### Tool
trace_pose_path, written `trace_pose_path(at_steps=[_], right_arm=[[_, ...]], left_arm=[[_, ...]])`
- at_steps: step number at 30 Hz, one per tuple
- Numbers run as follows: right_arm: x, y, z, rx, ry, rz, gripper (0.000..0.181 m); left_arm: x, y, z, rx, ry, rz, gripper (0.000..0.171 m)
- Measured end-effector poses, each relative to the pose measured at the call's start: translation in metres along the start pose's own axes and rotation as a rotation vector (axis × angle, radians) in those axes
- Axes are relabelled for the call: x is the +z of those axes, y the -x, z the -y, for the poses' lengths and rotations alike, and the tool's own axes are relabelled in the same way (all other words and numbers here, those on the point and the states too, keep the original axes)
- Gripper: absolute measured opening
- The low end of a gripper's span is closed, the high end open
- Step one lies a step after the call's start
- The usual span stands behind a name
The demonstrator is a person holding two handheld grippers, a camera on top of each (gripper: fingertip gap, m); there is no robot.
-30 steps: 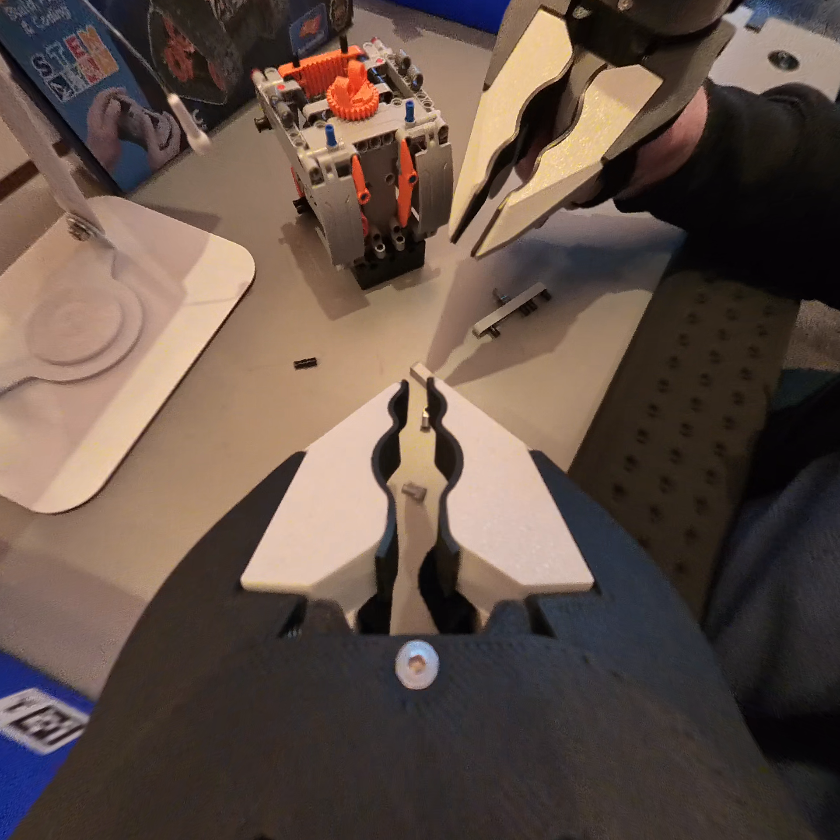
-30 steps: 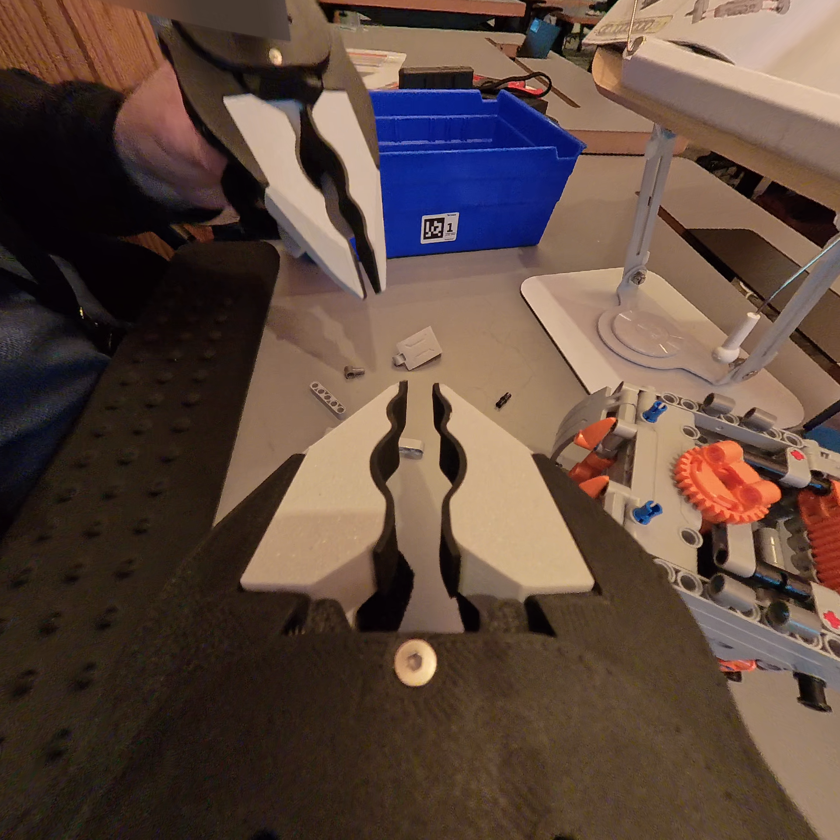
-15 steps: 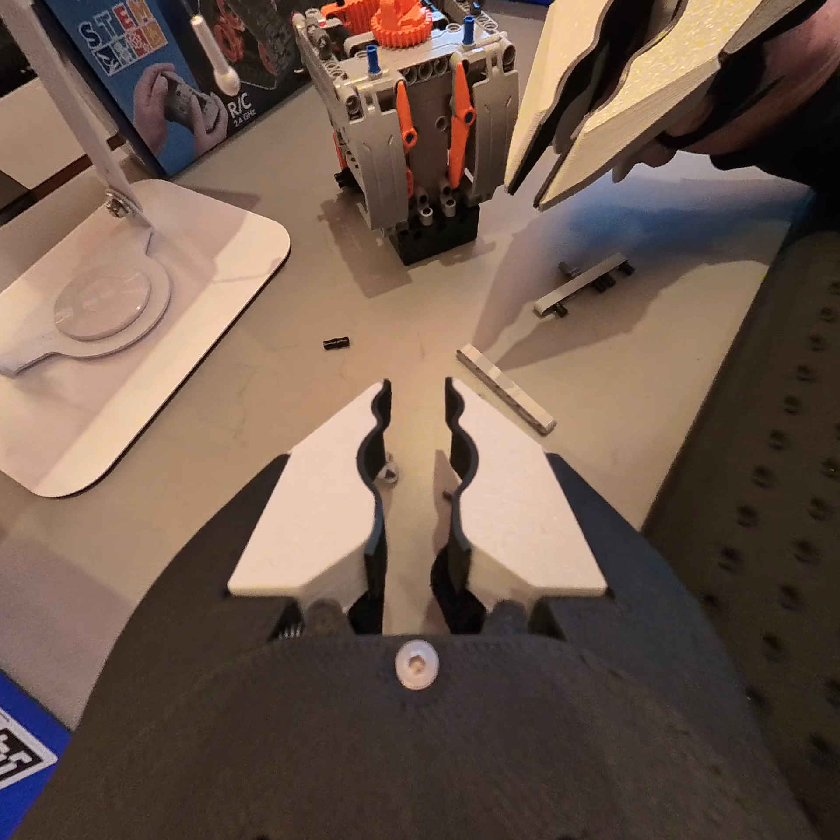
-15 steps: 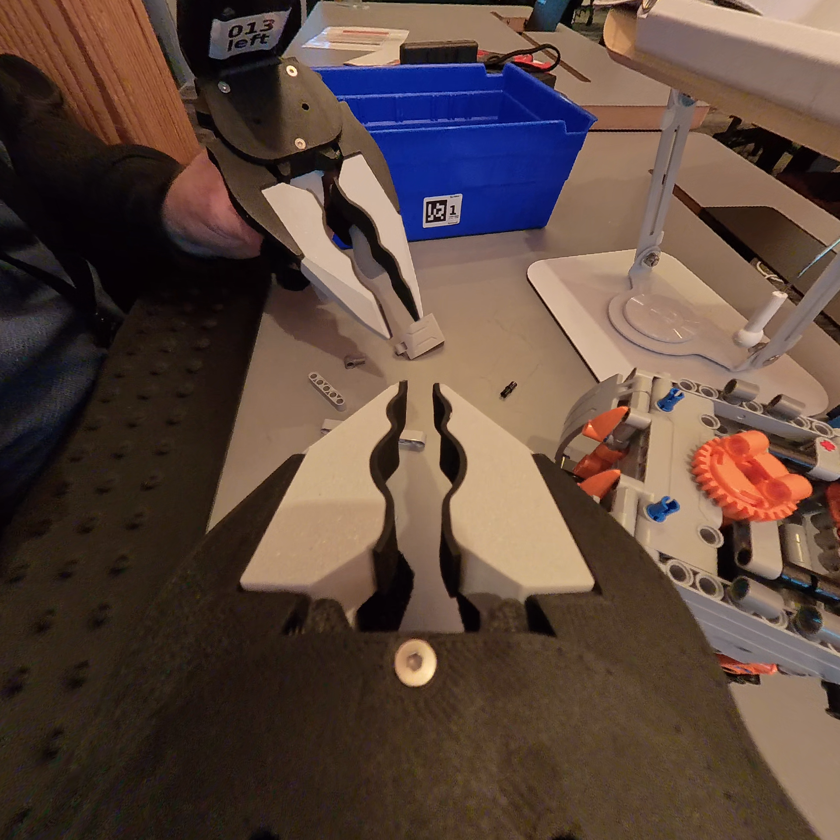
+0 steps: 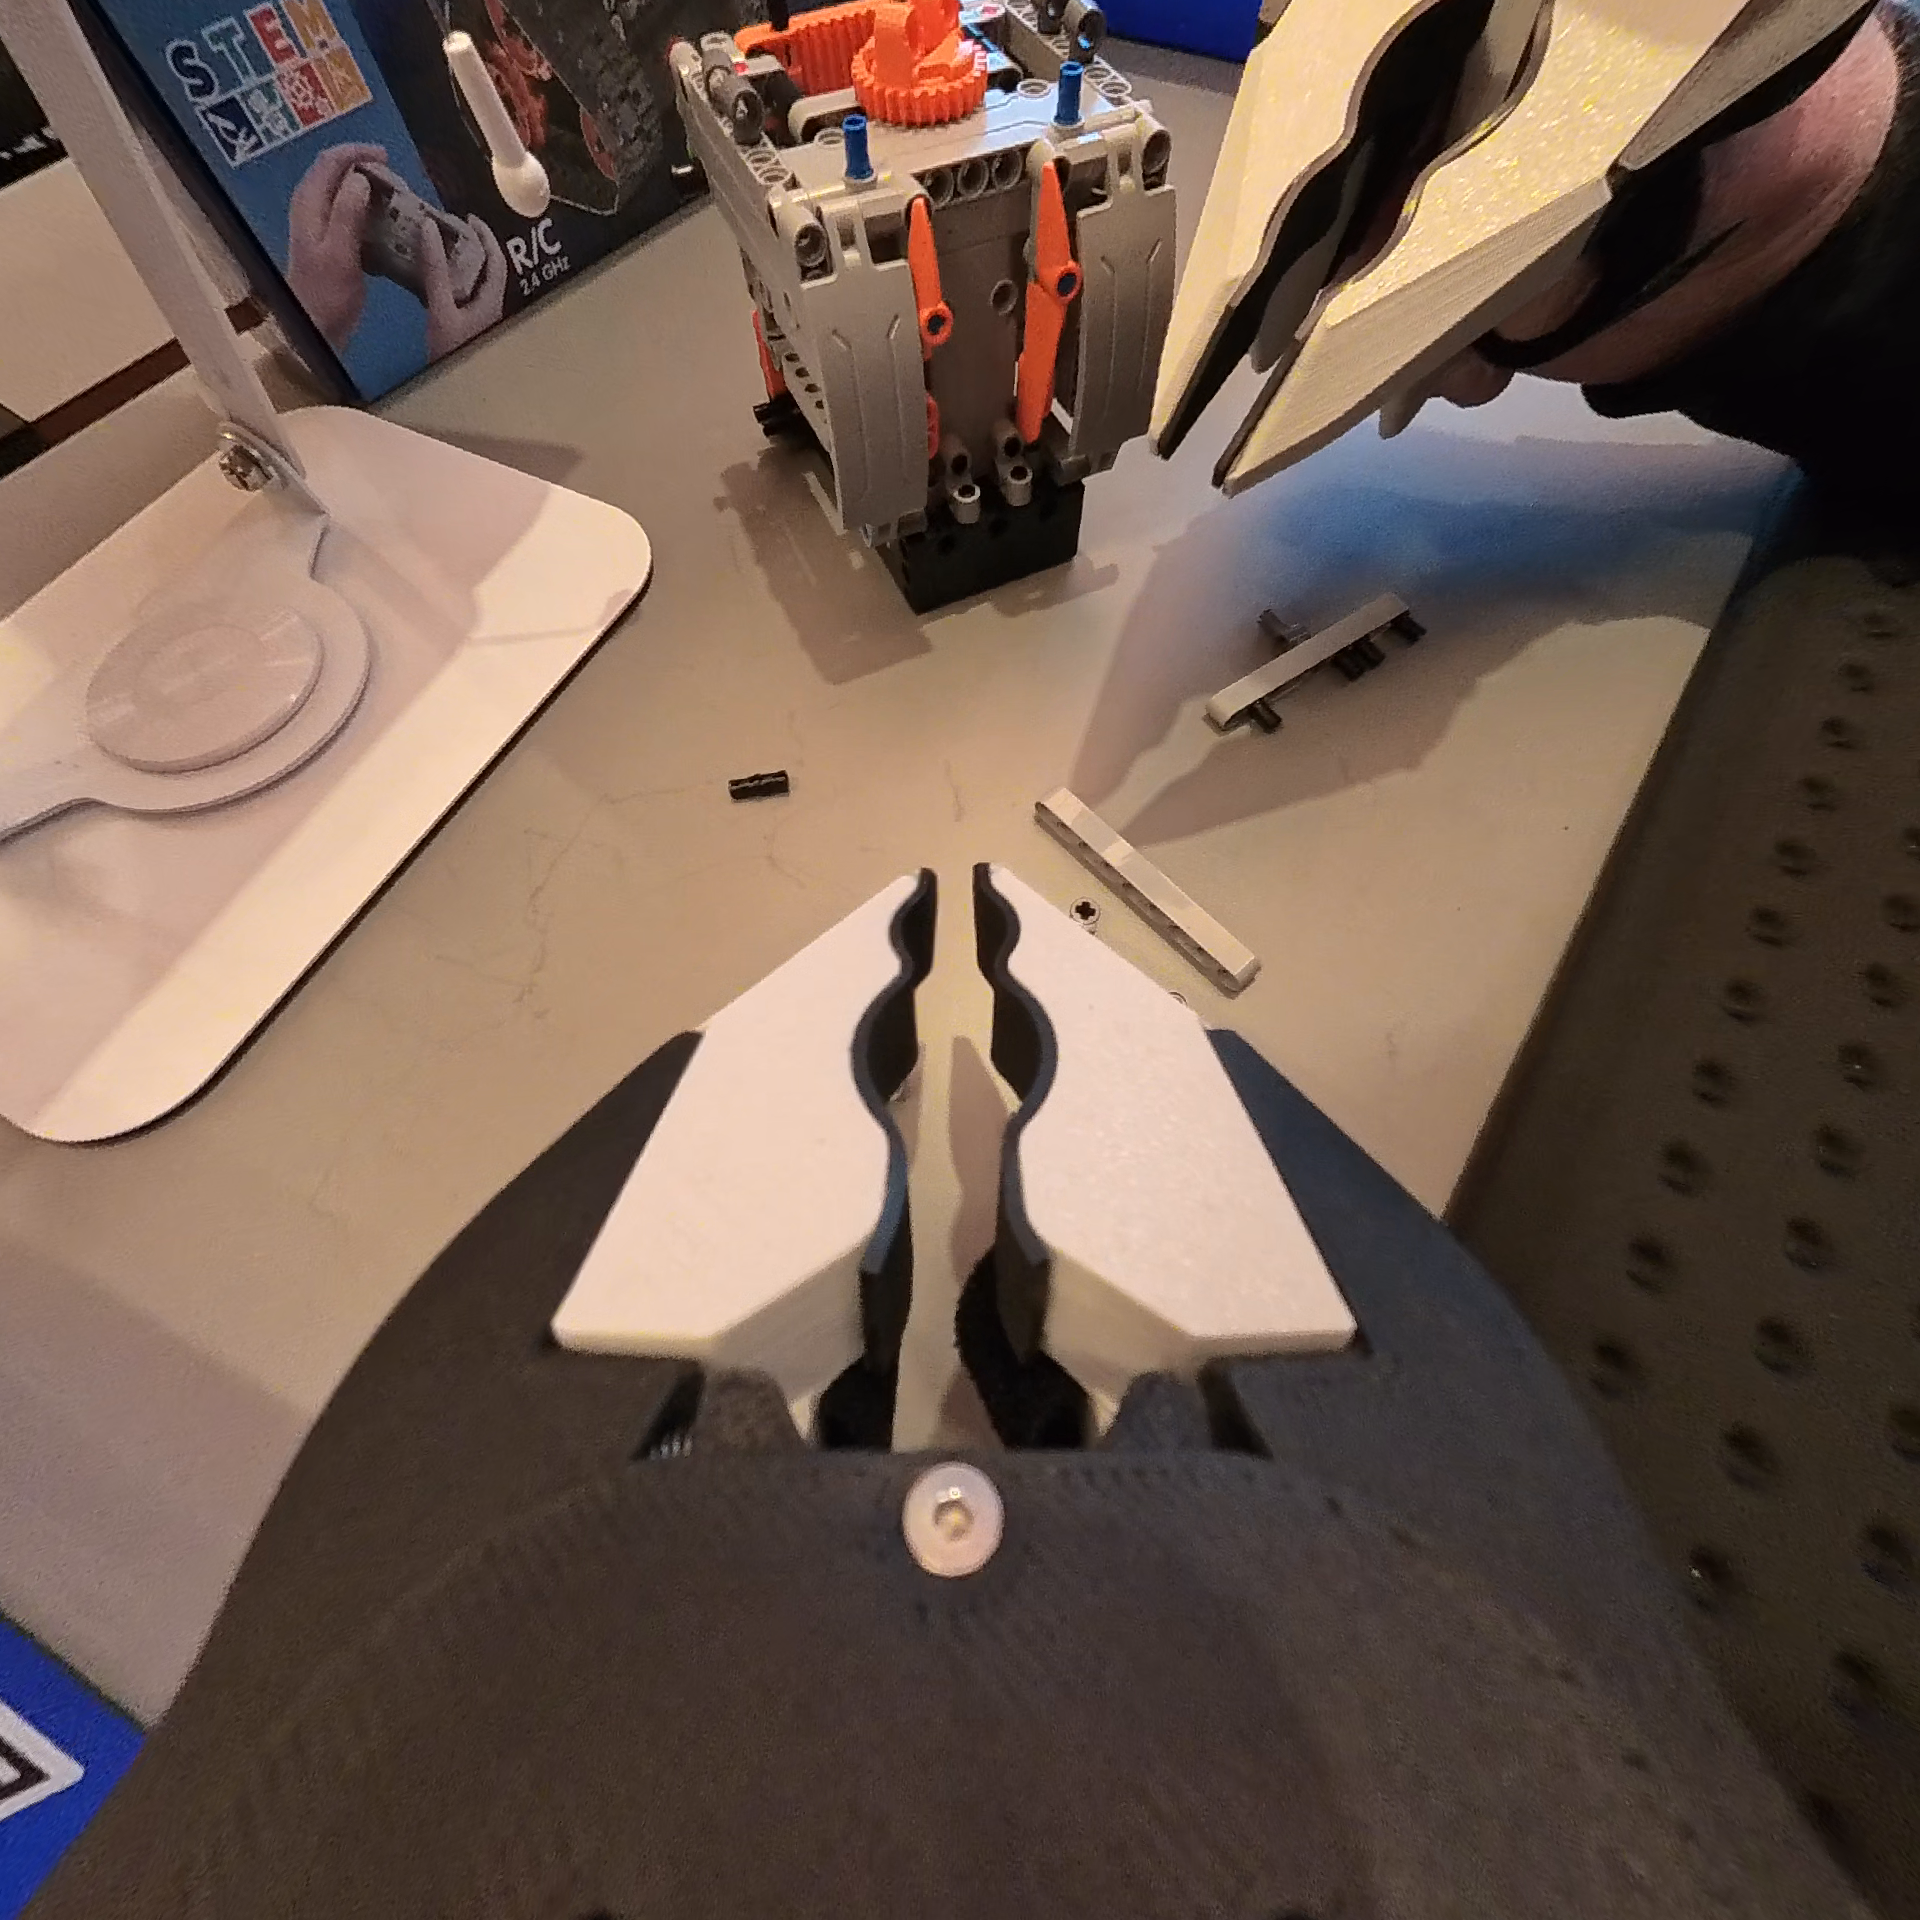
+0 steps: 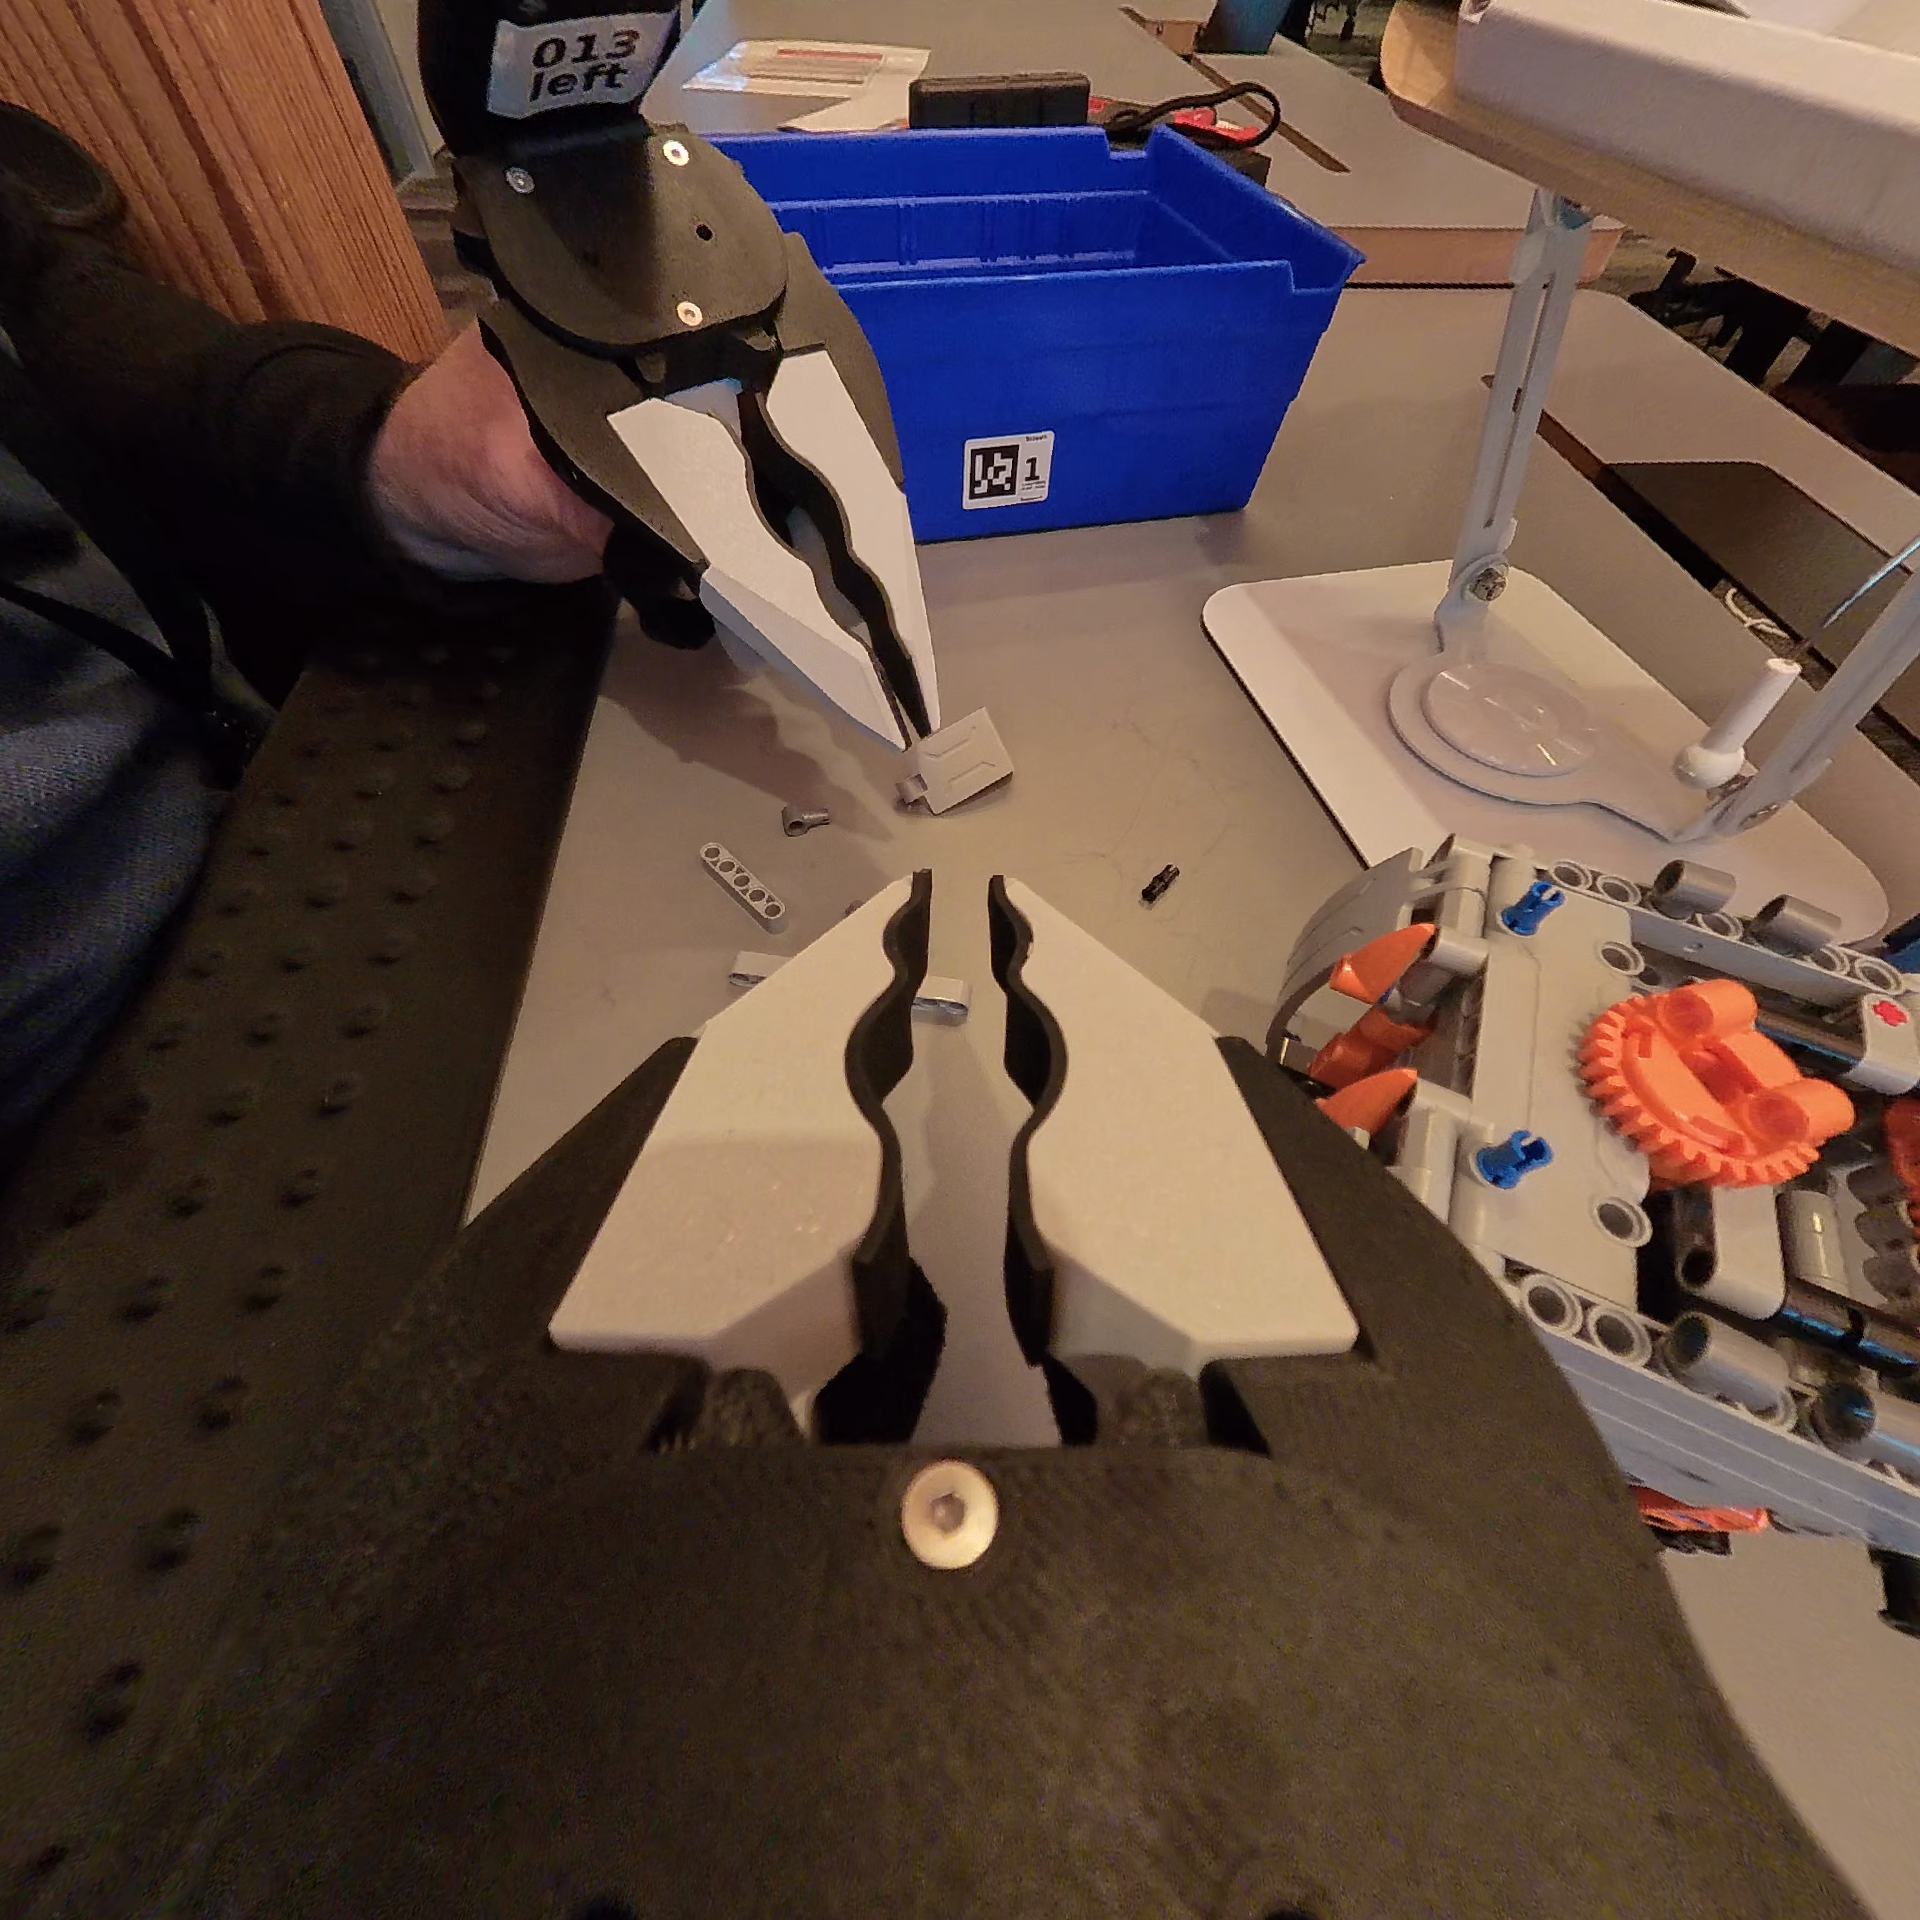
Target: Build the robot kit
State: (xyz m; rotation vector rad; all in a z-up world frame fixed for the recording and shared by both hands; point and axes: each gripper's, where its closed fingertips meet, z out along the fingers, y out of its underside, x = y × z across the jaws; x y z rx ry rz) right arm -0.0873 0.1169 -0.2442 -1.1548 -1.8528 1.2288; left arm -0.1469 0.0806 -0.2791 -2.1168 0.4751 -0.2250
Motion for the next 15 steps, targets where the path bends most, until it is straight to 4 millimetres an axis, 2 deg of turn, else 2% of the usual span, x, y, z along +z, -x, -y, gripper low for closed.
trace_pose_path(at_steps=[15], right_arm=[[-0.0011,-0.0003,0.0009,-0.003,-0.002,-0.003,0.008]], left_arm=[[0.0012,0.001,-0.0024,-0.009,0.008,-0.005,0.003]])
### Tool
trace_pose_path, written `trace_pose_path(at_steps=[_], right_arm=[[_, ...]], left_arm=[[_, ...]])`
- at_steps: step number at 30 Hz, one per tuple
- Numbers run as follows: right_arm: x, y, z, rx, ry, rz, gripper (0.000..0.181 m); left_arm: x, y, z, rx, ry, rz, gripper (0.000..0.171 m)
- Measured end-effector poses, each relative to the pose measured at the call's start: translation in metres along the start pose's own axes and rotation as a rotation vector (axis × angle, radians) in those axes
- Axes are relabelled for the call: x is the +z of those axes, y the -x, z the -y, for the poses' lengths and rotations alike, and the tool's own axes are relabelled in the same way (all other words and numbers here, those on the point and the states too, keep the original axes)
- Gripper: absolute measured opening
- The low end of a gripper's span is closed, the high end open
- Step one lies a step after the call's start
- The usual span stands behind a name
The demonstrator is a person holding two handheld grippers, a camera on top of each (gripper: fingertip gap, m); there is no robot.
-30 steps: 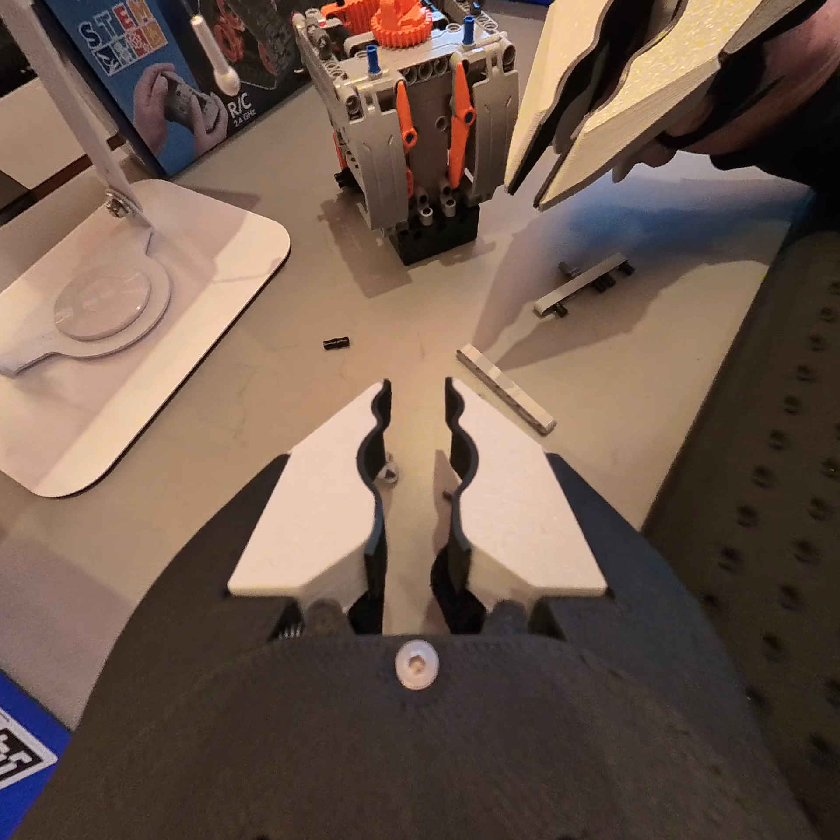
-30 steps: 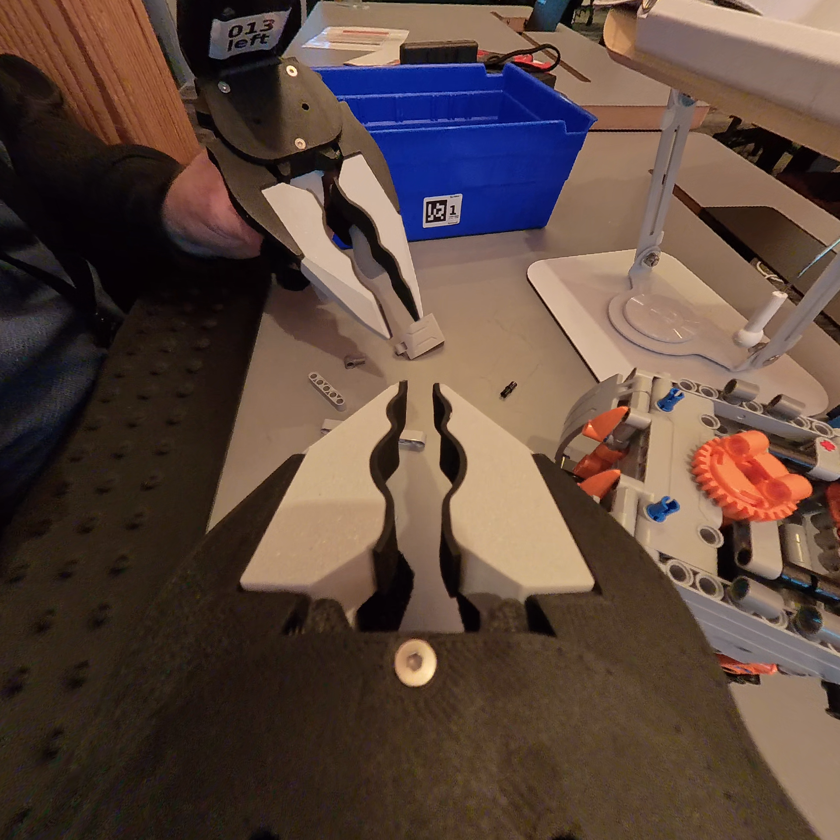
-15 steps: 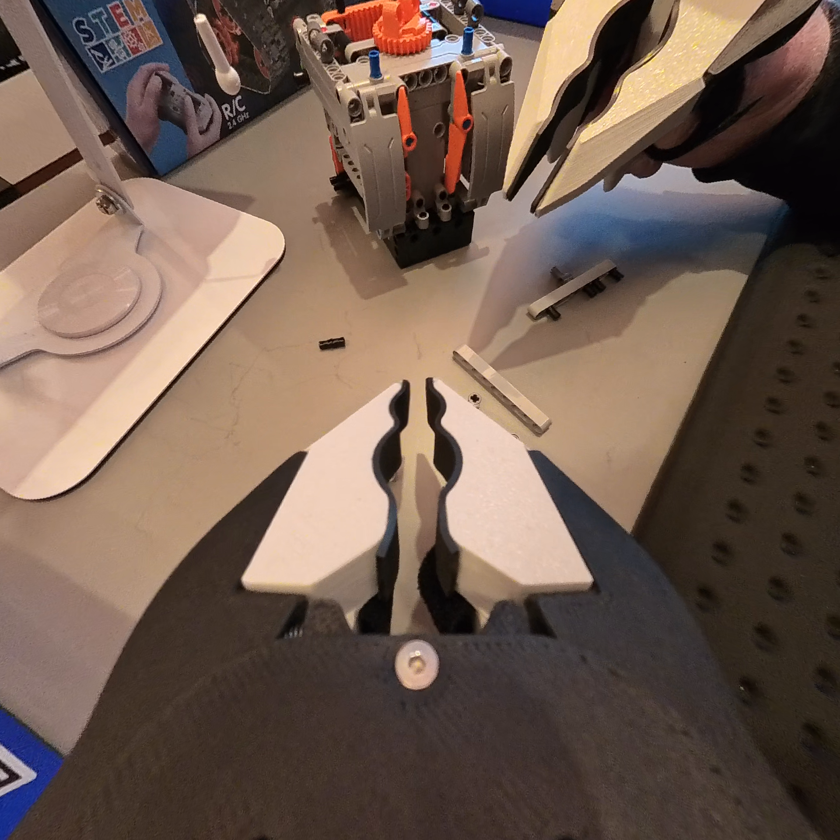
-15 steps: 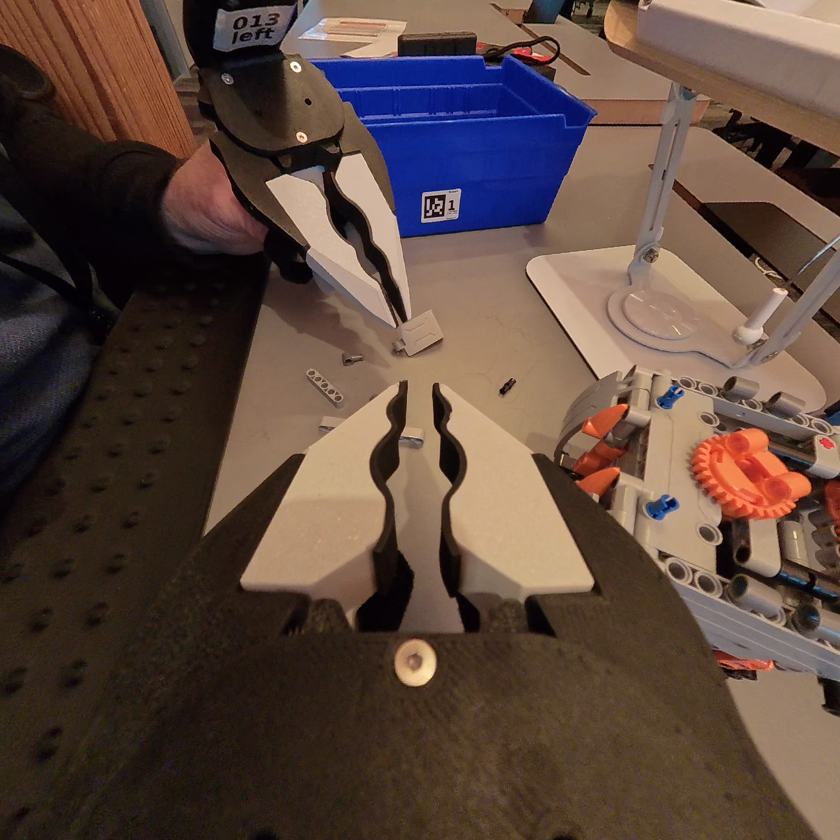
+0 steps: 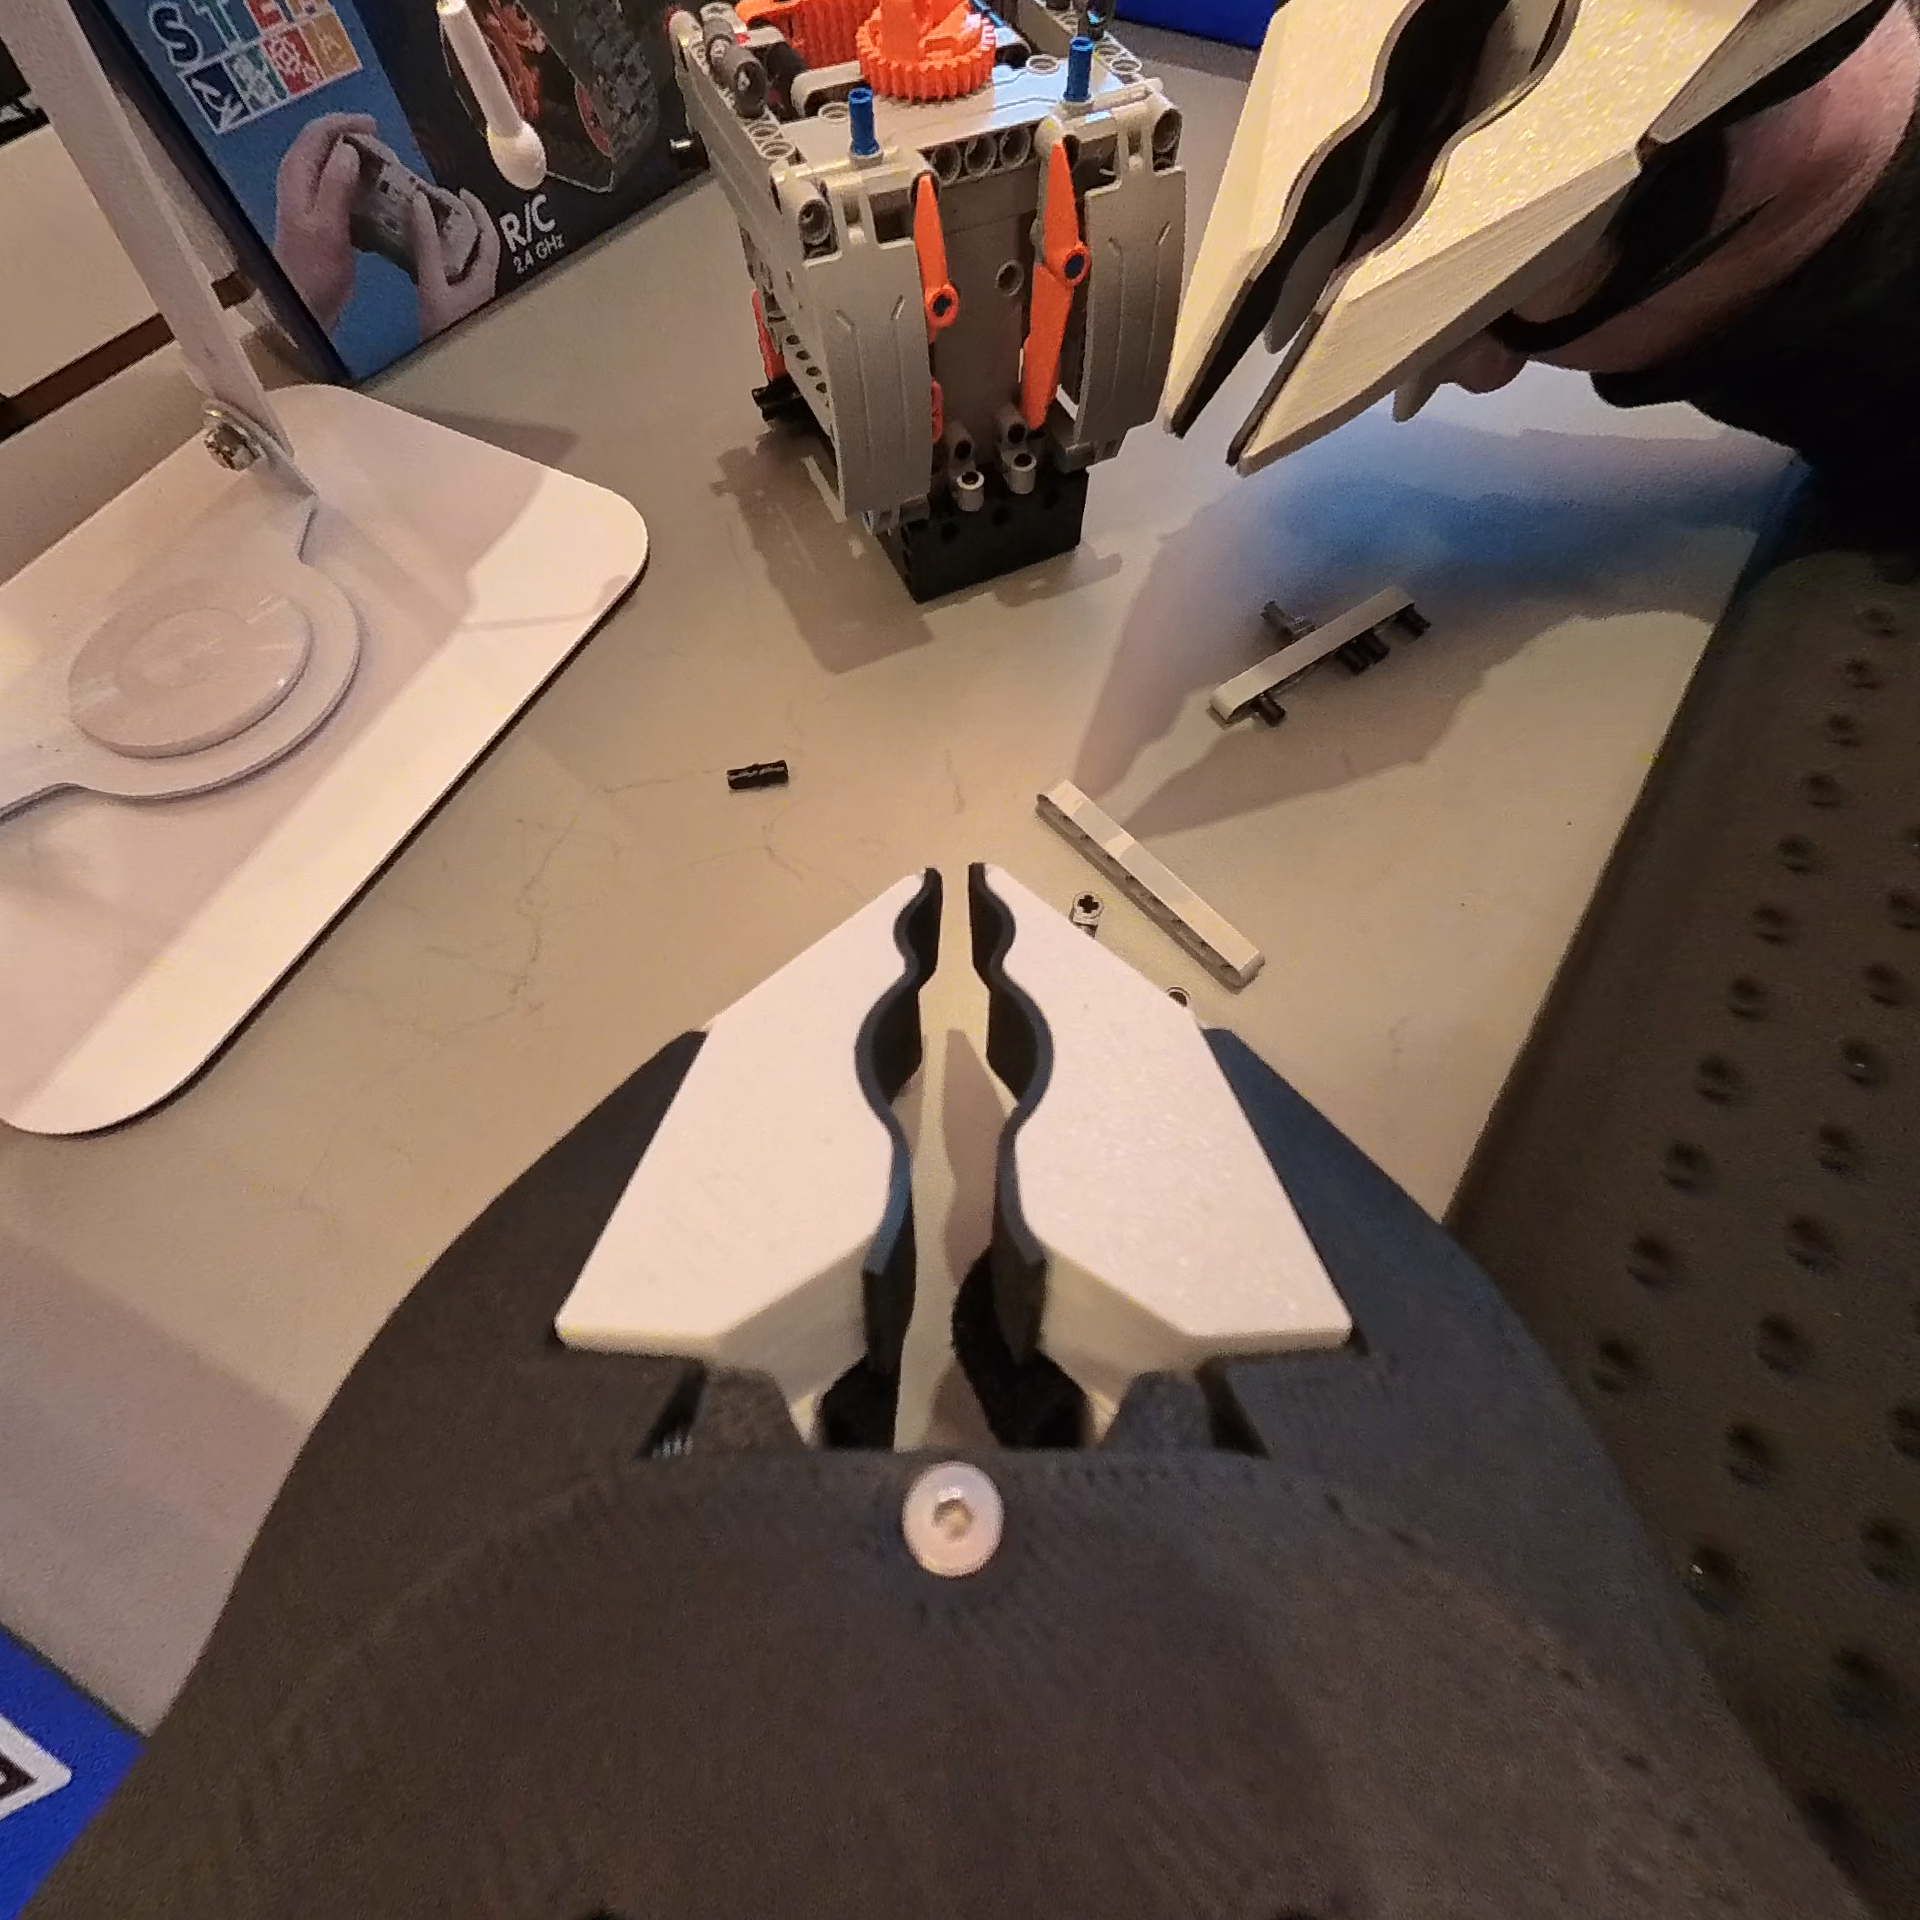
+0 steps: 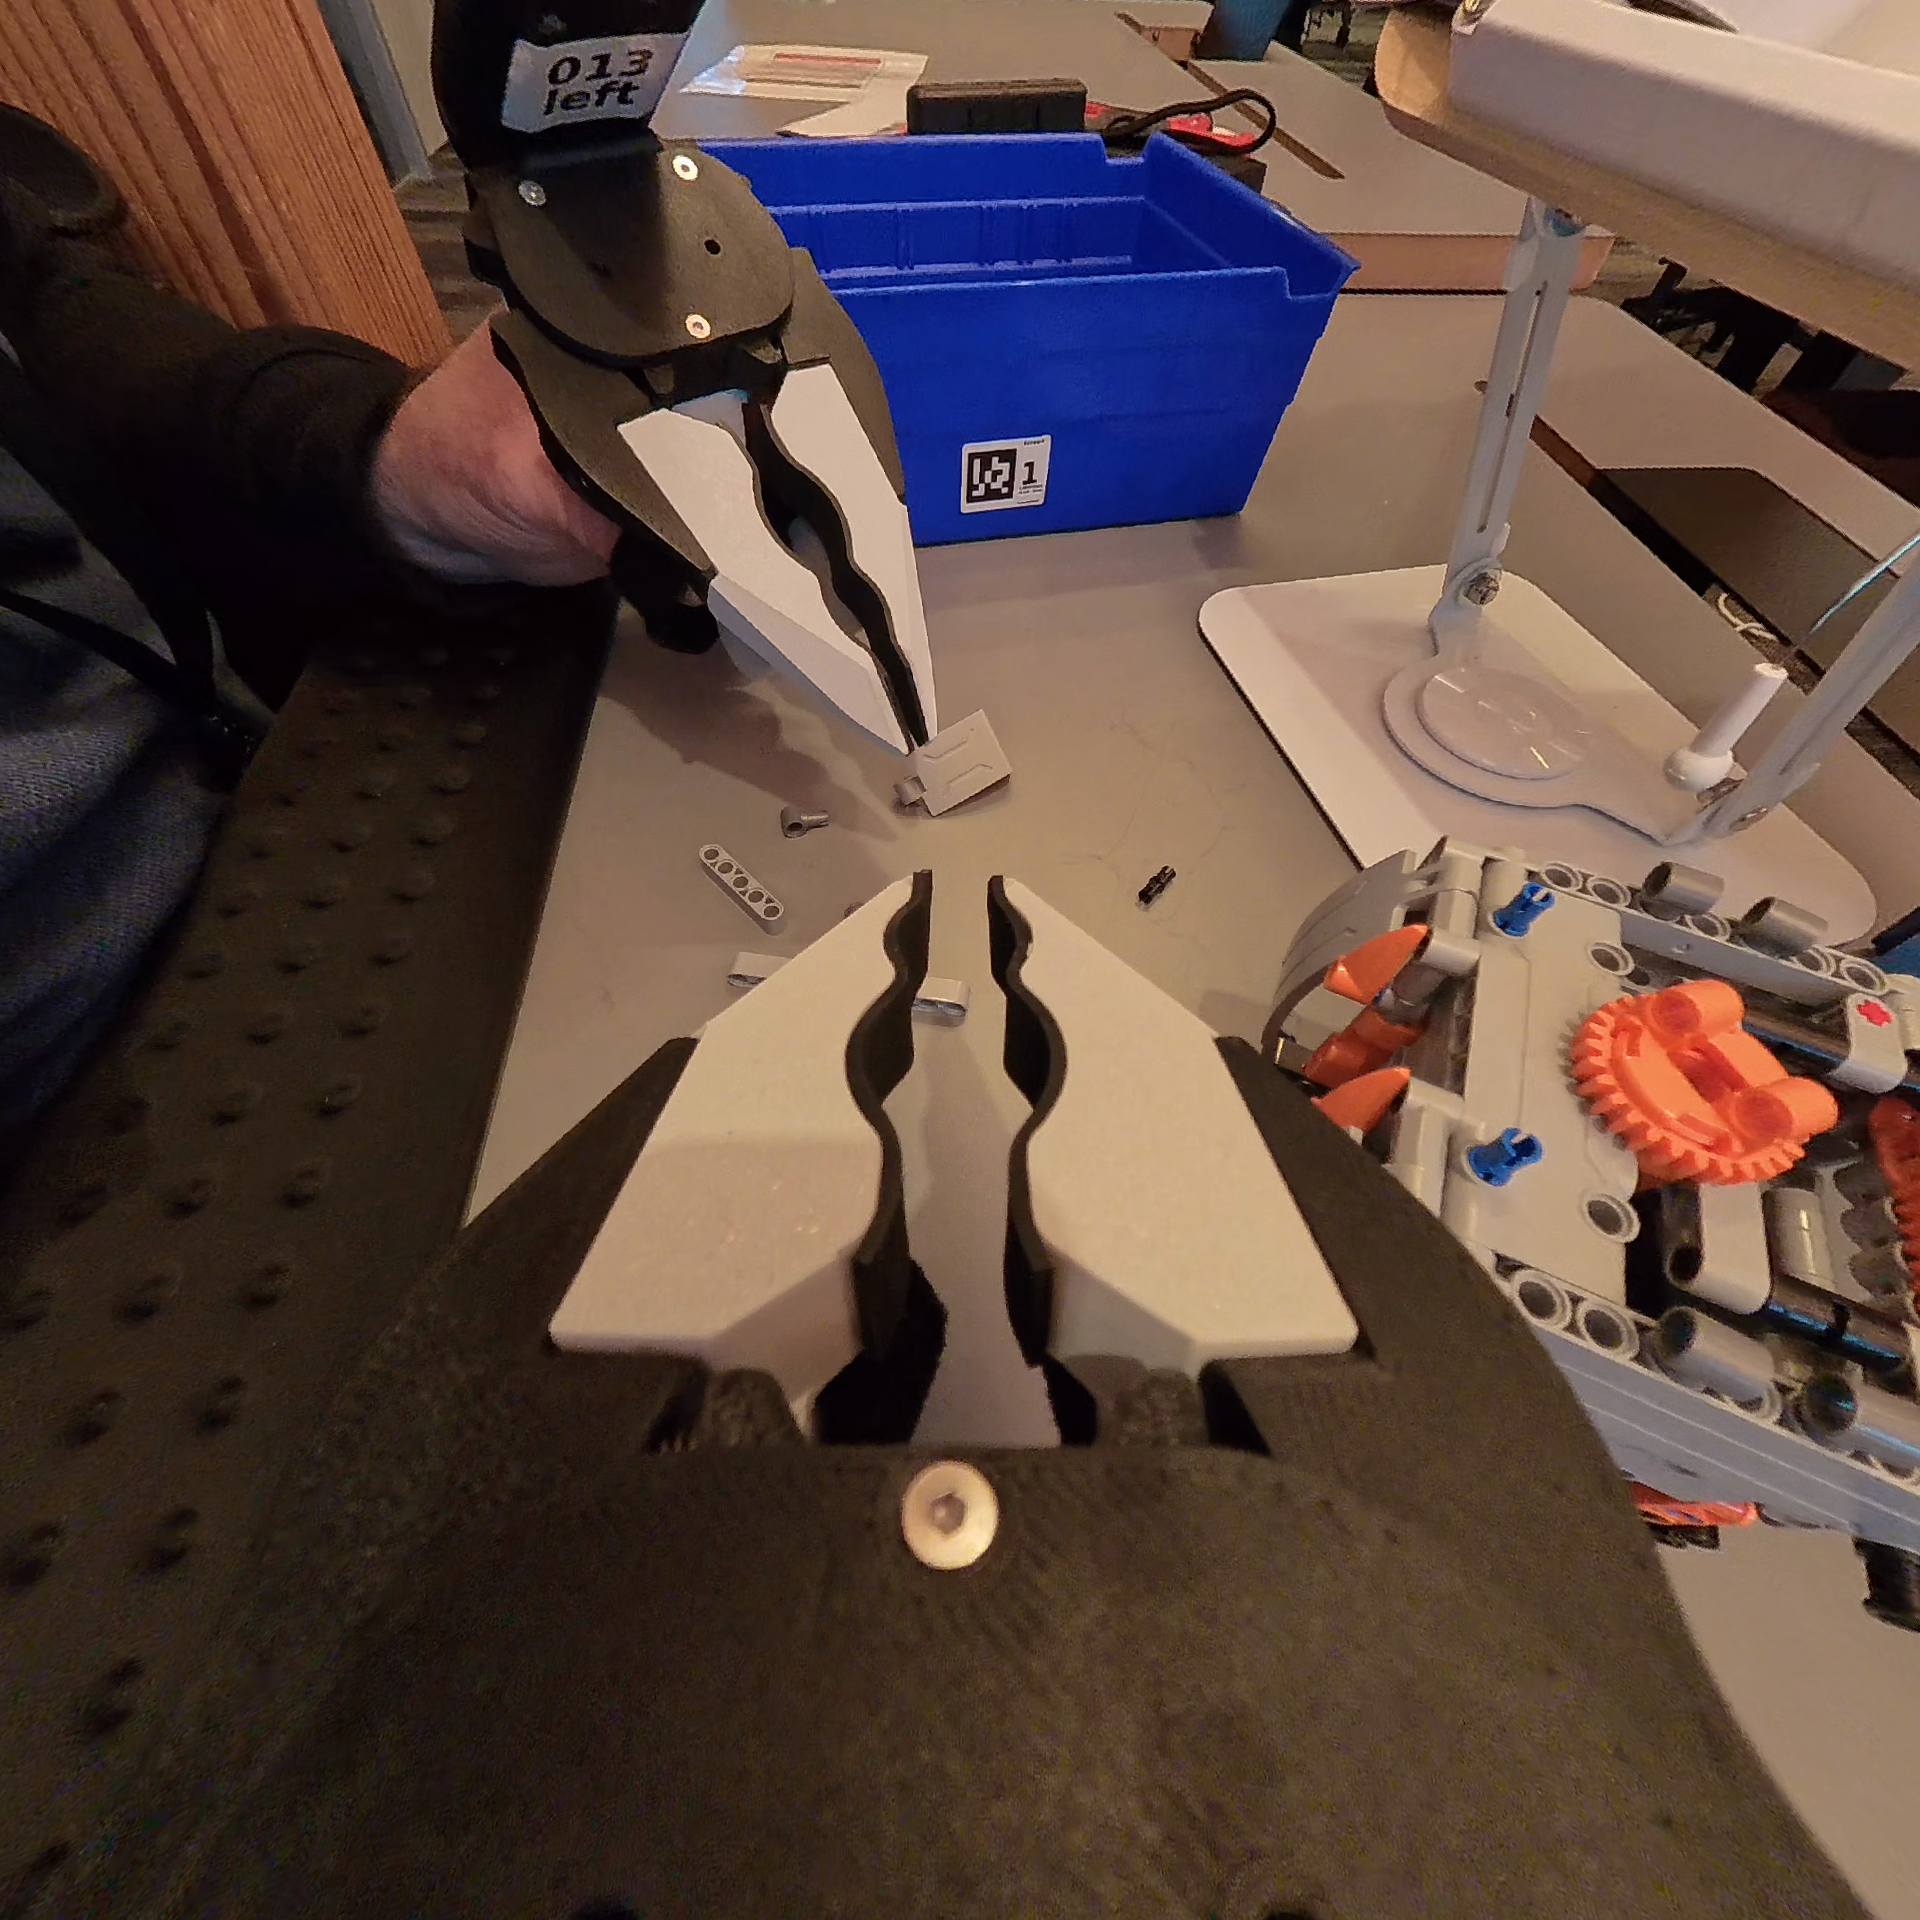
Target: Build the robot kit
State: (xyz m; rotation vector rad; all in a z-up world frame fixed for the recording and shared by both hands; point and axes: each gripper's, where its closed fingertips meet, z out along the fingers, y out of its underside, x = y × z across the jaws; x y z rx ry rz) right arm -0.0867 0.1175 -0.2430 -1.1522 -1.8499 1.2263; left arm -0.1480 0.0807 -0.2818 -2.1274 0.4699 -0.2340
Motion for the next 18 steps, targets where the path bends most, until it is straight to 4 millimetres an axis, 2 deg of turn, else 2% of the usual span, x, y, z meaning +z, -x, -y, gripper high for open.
trace_pose_path(at_steps=[18], right_arm=[[-0.0012,-0.0012,0.0001,0.001,0.001,-0.006,0.008]], left_arm=[[0.0016,-0.0007,-0.0019,0.001,0.01,-0.005,0.0]])
